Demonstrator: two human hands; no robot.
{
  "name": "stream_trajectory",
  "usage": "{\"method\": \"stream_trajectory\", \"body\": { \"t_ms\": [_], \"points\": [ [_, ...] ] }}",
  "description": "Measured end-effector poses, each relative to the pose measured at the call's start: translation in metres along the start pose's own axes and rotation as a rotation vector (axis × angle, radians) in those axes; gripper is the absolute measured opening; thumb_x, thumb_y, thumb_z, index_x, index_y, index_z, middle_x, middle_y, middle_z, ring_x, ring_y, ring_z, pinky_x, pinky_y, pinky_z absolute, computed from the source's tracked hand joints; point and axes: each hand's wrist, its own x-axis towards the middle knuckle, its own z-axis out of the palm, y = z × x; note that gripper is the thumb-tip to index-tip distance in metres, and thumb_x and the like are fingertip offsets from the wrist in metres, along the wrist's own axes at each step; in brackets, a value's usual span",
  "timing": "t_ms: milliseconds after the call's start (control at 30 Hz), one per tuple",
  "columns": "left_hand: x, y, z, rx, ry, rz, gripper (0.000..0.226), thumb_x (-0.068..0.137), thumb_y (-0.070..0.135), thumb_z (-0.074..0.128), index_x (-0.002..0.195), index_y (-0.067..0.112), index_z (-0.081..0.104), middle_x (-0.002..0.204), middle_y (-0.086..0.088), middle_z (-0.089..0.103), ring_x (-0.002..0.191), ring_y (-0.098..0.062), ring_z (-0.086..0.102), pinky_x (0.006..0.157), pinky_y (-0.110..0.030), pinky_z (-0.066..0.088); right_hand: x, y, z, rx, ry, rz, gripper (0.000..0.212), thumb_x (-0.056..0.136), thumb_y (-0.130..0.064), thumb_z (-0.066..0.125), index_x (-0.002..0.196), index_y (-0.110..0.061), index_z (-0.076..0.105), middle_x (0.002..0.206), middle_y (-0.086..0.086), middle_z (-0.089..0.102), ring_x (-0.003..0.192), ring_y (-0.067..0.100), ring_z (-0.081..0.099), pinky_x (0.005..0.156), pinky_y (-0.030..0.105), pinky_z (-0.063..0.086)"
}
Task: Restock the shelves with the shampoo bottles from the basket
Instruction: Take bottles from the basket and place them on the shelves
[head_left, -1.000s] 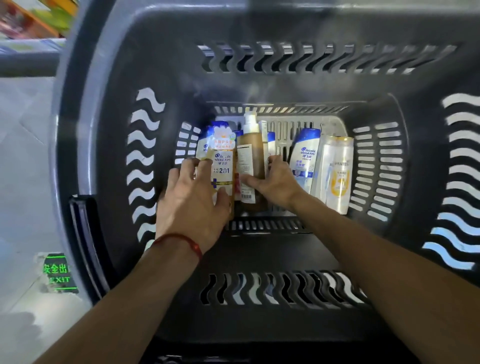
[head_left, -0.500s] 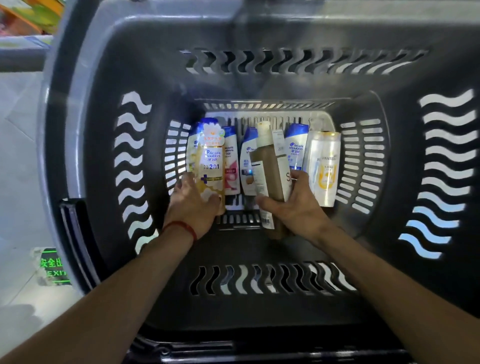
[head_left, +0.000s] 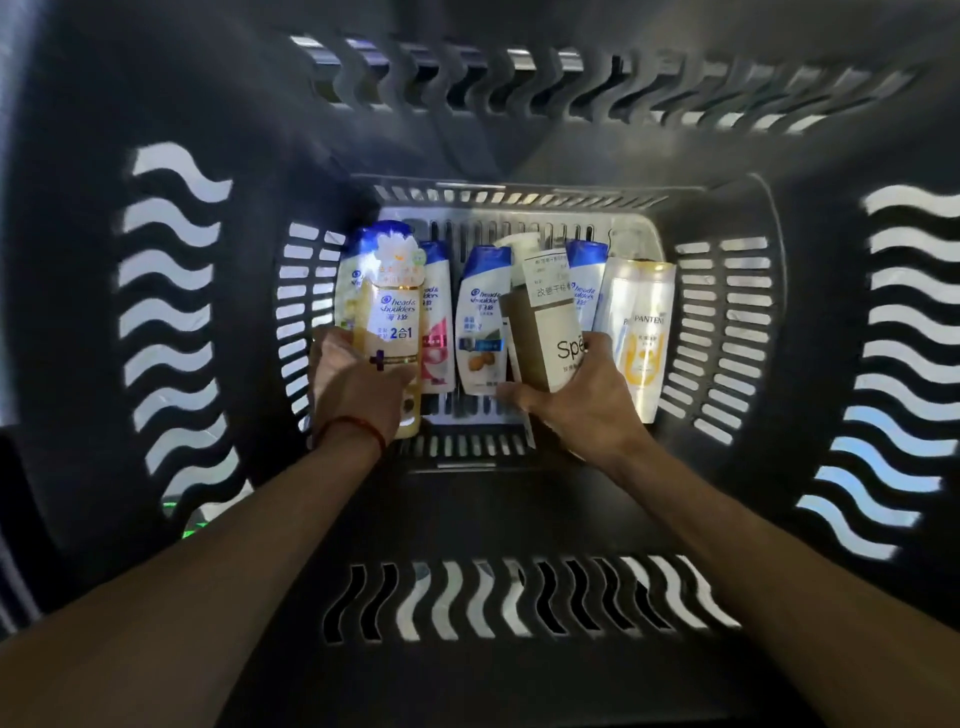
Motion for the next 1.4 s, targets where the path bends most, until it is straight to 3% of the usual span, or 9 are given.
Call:
{"method": "stream_trajectory", "body": {
  "t_ms": [100,267,433,533,733,800,1033,1133,1400],
  "points": [
    [-0.001,0.000,0.002,0.095,-0.025,0.071,0.069,0.073,0.027,0.090,0.126,0.010,0.049,0.115,-0.005,0.062,0.101,-0.022,0.058,0.086,-0.029,0.047,-0.005,0.000,-0.004,0.037,-0.030,-0.004,0.081,0.072,-0.046,0.092,0.126,-0.036,0.033,0.106,-0.020,0.055,0.091,-0.002,0.057,0.061,0.012,0.050],
    [-0.020,0.003,-0.011,0.175,-0.183,0.092,0.059,0.087,0.041,0.075,0.134,0.011,0.055,0.134,-0.016,0.058,0.118,-0.032,0.058,0.101,-0.036,0.048,-0.028,-0.004,-0.022,0.162,-0.114,0.026,0.080,0.077,-0.031,0.091,0.138,-0.027,0.038,0.122,-0.006,0.066,0.111,0.016,0.067,0.087,0.038,0.062],
    [-0.076,0.025,-0.056,0.069,-0.283,0.095,0.051,0.090,0.040,0.073,0.129,0.009,0.060,0.131,-0.015,0.061,0.115,-0.032,0.062,0.103,-0.043,0.051,-0.083,-0.029,-0.048,0.213,-0.107,0.046,0.072,0.080,-0.027,0.089,0.132,-0.027,0.040,0.115,-0.005,0.070,0.096,0.009,0.071,0.071,0.022,0.058],
    [-0.121,0.046,-0.092,0.020,-0.378,0.125,0.040,0.094,0.029,0.071,0.126,0.007,0.059,0.123,-0.012,0.068,0.110,-0.031,0.066,0.097,-0.045,0.055,-0.130,-0.051,-0.064,0.249,-0.082,0.066,0.071,0.079,-0.025,0.090,0.131,-0.027,0.042,0.110,-0.008,0.072,0.089,0.005,0.073,0.060,0.016,0.058],
    [-0.212,0.086,-0.173,-0.080,-0.497,0.177,0.025,0.096,0.024,0.070,0.111,0.017,0.052,0.111,-0.009,0.070,0.092,-0.024,0.070,0.075,-0.043,0.061,-0.243,-0.102,-0.099,0.293,0.006,0.077,0.072,0.075,-0.023,0.092,0.129,-0.023,0.045,0.111,-0.002,0.074,0.098,0.017,0.074,0.079,0.037,0.066],
    [-0.243,0.096,-0.208,-0.090,-0.528,0.209,0.029,0.097,0.025,0.068,0.118,0.017,0.049,0.112,-0.005,0.069,0.089,-0.017,0.071,0.067,-0.032,0.059,-0.287,-0.122,-0.112,0.337,0.031,0.090,0.078,0.069,-0.025,0.096,0.130,-0.023,0.046,0.113,0.000,0.073,0.100,0.019,0.074,0.081,0.042,0.066],
    [-0.352,0.120,-0.326,-0.268,-0.644,0.317,0.021,0.103,0.008,0.055,0.124,0.011,0.053,0.100,-0.002,0.074,0.076,-0.011,0.074,0.065,-0.032,0.062,-0.433,-0.179,-0.137,0.351,0.128,-0.005,0.088,0.071,-0.028,0.097,0.136,-0.026,0.038,0.114,-0.002,0.070,0.098,0.013,0.072,0.079,0.032,0.063],
    [-0.395,0.121,-0.362,-0.412,-0.628,0.280,0.017,0.101,0.004,0.057,0.112,0.016,0.053,0.089,0.004,0.075,0.069,-0.009,0.074,0.057,-0.028,0.060,-0.485,-0.197,-0.141,0.375,0.133,-0.088,0.076,0.071,-0.027,0.096,0.132,-0.026,0.050,0.109,-0.008,0.075,0.091,0.001,0.073,0.069,0.013,0.057],
    [-0.500,0.096,-0.427,-0.590,-0.368,0.301,0.034,0.089,0.011,0.075,0.114,0.014,0.052,0.099,0.000,0.074,0.072,-0.012,0.073,0.054,-0.029,0.057,-0.590,-0.223,-0.142,0.478,0.010,-0.318,0.075,0.069,-0.029,0.090,0.133,-0.034,0.051,0.115,-0.013,0.075,0.105,0.006,0.072,0.084,0.020,0.058]
  ]
}}
